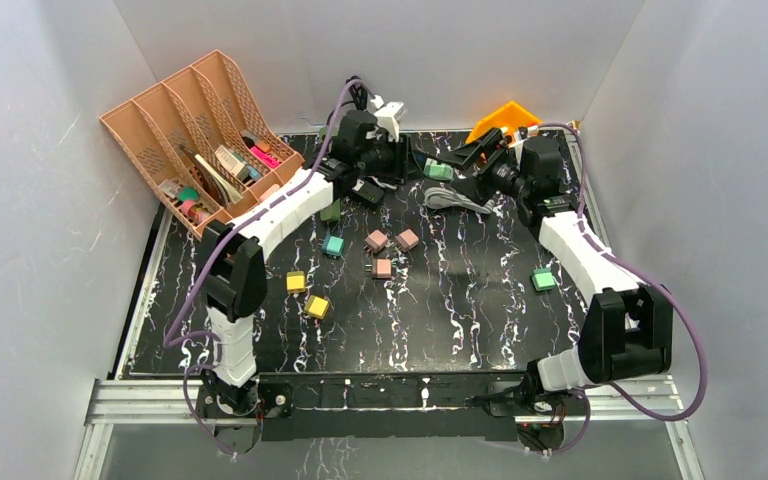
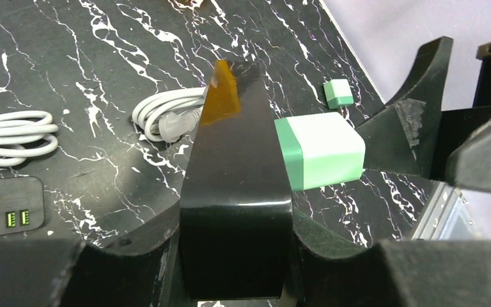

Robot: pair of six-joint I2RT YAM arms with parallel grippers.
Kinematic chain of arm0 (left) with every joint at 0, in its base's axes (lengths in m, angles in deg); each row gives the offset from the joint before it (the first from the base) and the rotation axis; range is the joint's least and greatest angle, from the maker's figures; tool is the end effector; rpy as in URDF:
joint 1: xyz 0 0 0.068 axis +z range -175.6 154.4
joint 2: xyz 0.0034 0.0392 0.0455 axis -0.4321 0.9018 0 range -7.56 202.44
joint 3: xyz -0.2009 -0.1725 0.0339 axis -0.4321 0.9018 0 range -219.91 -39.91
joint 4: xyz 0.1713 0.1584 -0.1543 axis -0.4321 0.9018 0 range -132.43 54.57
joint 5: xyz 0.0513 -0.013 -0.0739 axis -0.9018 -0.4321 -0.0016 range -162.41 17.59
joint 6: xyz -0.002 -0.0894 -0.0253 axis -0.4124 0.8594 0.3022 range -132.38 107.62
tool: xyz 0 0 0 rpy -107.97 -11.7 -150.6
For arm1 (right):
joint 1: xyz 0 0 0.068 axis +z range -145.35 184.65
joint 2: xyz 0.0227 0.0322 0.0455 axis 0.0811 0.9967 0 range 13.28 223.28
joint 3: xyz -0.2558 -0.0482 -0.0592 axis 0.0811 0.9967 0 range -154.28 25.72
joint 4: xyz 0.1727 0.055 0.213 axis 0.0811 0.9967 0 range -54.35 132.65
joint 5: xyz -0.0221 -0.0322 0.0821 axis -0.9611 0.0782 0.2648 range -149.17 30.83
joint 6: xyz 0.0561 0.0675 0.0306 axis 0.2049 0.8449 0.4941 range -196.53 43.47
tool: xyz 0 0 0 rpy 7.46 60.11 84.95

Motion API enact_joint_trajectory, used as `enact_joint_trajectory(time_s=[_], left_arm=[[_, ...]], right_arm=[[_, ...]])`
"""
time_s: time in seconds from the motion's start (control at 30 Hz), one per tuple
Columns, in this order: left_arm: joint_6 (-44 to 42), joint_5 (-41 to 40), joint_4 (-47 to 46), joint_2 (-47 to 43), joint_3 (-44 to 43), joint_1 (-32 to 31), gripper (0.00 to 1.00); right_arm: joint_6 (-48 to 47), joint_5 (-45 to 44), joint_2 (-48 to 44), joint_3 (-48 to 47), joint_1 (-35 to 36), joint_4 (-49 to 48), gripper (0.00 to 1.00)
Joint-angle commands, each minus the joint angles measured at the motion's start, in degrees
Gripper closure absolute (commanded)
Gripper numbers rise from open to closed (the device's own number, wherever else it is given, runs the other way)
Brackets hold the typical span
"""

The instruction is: Pull the plug off the socket

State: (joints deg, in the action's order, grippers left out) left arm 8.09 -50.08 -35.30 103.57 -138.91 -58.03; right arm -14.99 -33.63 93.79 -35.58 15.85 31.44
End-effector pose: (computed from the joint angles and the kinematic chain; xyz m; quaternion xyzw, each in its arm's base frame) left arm 0.4277 -0.3094 0.3073 0.1948 0.7840 -0.3944 0.4381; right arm 0.3768 0.1115 0.2988 0.2073 0.7575 0.4932 0.3740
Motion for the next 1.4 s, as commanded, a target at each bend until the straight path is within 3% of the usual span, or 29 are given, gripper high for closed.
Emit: enact_joint_trajectory(time_s=[0.0,0.13,0.37,0.93,1.17,1.27,1.33,1.37], left_arm=[[-1.99,-6.71,-4.06,-2.43,-2.21,-2.46,1.00],[-2.39,-10.46,-7.15,-4.11,0.82,-3.61,1.00],[-1.61,-13.46,-13.41,-6.62,5.92,-4.55,1.00],[-2.64,-13.16,-24.22,-11.27,14.41,-5.02,1.00],[-4.39,-12.68,-24.24,-10.94,14.97,-5.10,1.00],[-4.77,-12.42,-24.89,-10.65,15.06,-5.11,1.00],[-4.97,-12.30,-25.34,-10.43,15.06,-5.10,1.00],[-5.11,-12.37,-25.48,-10.35,15.07,-5.10,1.00]], right_arm=[[18.56,7.28,1.42,0.61,-1.48,-16.49,0.05],[26.67,7.88,3.25,2.95,-2.03,-21.40,0.10],[32.24,9.76,5.48,4.73,-2.07,-24.56,0.17],[41.88,12.72,11.69,7.79,-2.08,-29.38,0.18],[42.29,12.57,12.83,5.94,-2.07,-29.50,0.40],[42.35,13.31,13.89,4.94,-1.83,-29.74,0.66],[42.44,14.35,14.80,4.39,-1.50,-30.52,0.94],[42.75,15.02,15.35,4.23,-1.35,-31.39,1.00]])
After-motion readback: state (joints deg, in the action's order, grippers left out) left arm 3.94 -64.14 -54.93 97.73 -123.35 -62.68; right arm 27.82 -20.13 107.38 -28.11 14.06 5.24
